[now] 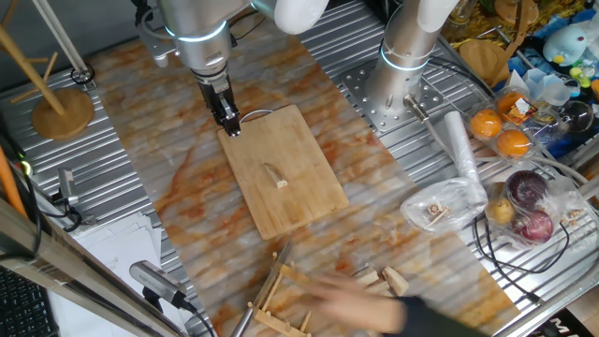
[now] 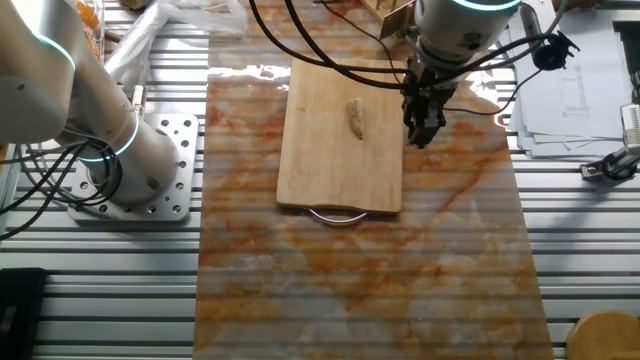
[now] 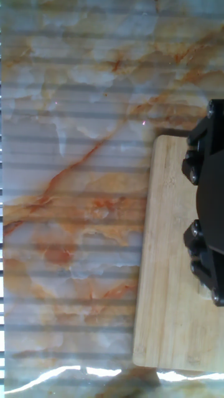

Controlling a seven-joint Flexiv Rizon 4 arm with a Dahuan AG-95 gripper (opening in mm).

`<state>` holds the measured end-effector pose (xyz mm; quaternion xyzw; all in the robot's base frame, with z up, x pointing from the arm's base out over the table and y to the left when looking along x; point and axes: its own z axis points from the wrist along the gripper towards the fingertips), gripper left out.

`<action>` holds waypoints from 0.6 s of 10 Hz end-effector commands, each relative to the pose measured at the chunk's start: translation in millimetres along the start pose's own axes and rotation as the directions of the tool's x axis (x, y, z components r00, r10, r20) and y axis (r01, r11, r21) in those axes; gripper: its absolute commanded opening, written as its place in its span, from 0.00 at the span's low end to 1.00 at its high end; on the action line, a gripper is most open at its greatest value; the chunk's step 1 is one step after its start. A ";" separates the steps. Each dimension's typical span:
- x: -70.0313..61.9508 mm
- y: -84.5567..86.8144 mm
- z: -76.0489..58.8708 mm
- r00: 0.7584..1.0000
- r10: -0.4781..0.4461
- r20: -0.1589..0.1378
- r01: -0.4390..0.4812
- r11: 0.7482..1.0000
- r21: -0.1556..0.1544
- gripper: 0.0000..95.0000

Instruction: Slice the lotus root

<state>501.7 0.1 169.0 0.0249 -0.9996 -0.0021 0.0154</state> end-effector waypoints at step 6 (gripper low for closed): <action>1.2 0.0 0.3 1.000 -0.003 -0.002 0.003 1.000 0.000 0.00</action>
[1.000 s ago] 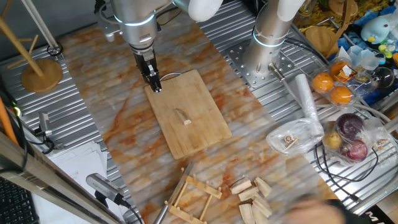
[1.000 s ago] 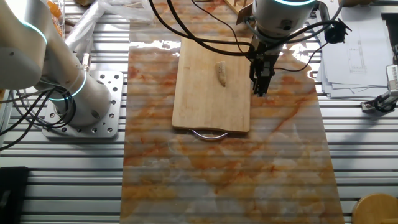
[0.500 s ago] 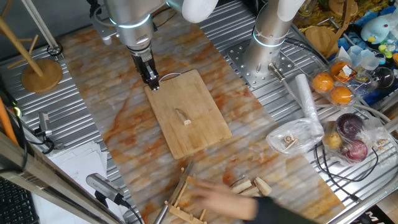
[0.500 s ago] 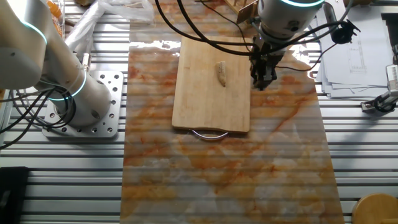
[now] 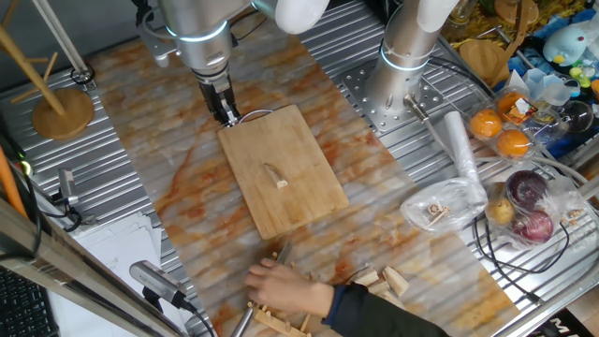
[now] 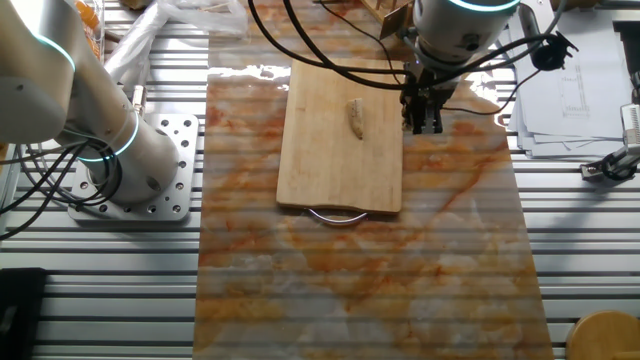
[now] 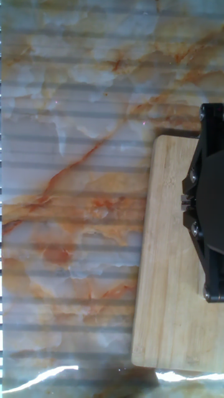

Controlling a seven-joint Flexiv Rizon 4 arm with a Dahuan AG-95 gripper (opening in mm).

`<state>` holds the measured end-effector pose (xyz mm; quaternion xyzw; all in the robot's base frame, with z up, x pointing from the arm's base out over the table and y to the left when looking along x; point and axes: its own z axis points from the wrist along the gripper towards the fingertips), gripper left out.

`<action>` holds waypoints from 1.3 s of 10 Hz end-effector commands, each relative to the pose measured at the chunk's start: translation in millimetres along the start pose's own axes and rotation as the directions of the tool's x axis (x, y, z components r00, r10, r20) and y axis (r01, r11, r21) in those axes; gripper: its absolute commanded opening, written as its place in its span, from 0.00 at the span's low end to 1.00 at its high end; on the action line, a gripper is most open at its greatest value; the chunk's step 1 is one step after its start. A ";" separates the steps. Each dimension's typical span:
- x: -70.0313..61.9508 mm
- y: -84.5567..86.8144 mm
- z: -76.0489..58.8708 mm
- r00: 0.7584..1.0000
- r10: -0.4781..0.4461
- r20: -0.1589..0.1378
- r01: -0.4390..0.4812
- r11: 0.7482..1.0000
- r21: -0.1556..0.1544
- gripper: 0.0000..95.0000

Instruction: Slice the lotus root

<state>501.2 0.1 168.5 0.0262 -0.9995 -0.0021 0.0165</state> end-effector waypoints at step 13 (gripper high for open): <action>-0.8 8.1 2.5 1.000 -0.031 0.002 0.031 0.999 -0.013 0.00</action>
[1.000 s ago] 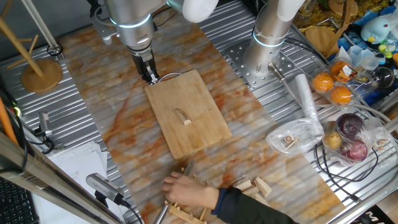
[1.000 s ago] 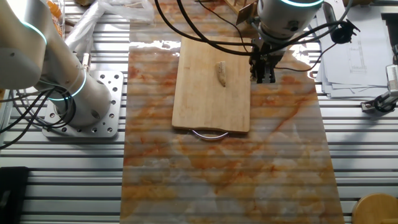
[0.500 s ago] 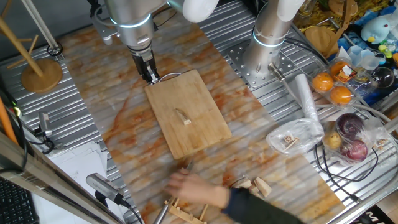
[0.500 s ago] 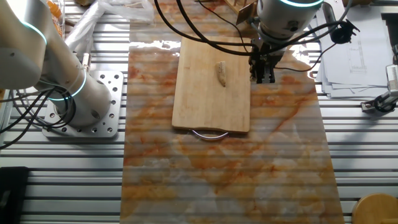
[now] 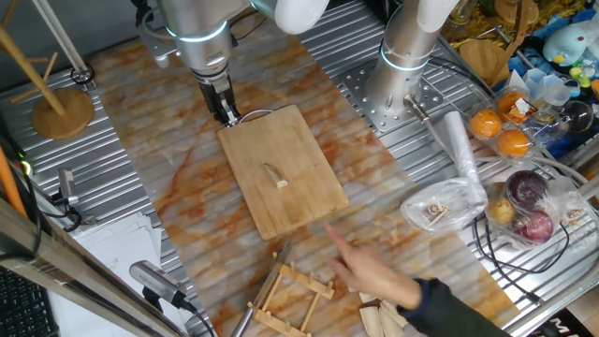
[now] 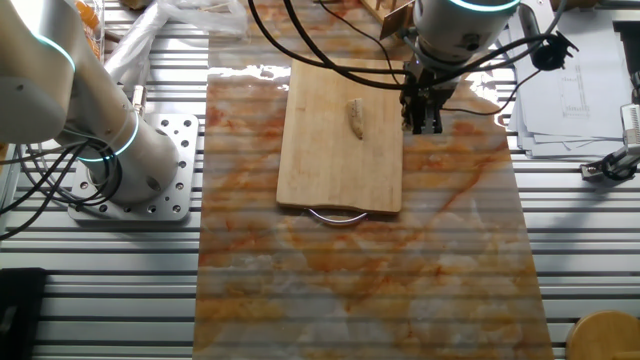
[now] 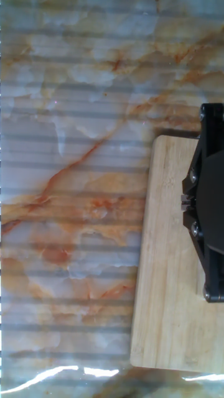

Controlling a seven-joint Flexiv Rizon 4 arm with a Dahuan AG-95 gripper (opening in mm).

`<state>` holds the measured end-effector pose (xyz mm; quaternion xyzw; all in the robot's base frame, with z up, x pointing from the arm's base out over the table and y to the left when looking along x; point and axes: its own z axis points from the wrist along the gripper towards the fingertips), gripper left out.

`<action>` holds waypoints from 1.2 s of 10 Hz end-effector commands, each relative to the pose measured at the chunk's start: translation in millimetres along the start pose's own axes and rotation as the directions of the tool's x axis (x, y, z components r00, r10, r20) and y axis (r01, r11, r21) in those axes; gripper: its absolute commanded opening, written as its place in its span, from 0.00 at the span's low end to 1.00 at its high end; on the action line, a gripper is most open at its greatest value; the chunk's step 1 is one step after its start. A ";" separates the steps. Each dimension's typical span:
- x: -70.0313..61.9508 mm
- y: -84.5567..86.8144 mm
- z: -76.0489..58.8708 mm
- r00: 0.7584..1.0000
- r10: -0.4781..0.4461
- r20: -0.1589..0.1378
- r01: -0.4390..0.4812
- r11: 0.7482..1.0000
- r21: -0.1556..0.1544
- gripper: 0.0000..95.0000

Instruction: Slice the lotus root

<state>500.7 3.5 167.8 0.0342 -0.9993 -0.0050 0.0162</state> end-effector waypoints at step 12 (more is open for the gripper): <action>-13.7 77.7 1.4 0.988 -0.157 0.013 0.157 0.987 -0.036 0.00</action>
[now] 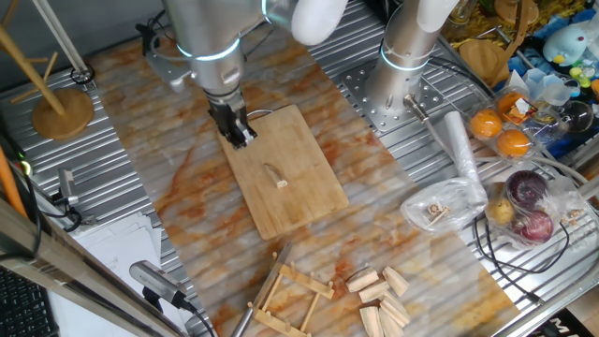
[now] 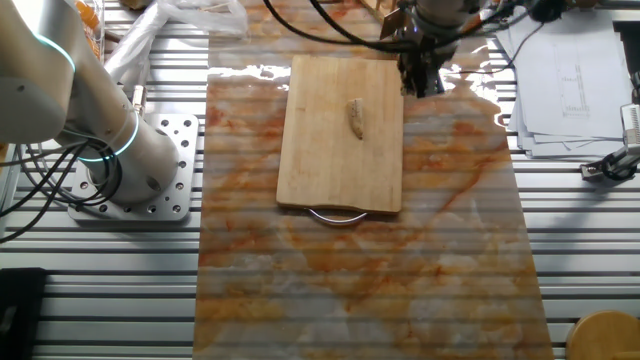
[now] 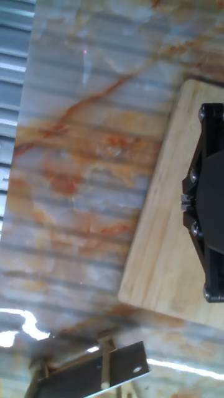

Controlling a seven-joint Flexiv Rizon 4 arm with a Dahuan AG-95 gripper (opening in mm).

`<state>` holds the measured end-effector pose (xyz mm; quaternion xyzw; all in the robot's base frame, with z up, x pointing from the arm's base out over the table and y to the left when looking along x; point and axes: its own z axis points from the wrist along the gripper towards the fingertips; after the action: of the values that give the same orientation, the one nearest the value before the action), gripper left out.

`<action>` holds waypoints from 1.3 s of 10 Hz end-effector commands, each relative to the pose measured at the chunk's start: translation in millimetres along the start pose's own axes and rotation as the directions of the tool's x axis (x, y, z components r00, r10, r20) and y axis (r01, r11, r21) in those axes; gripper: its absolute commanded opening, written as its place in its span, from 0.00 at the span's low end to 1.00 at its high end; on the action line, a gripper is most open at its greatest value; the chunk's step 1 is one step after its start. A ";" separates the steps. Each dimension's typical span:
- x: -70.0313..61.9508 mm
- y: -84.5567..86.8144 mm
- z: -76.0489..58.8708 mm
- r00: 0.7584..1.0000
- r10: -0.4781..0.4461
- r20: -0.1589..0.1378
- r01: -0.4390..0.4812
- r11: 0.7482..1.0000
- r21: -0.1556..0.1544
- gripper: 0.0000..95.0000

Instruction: Slice the lotus root

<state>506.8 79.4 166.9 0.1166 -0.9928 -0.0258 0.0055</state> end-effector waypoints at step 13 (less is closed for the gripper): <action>-3.2 3.7 1.5 0.981 -0.192 0.016 0.192 0.980 -0.047 0.00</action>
<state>508.9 83.6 165.3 0.2493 -0.9682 -0.0213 0.0017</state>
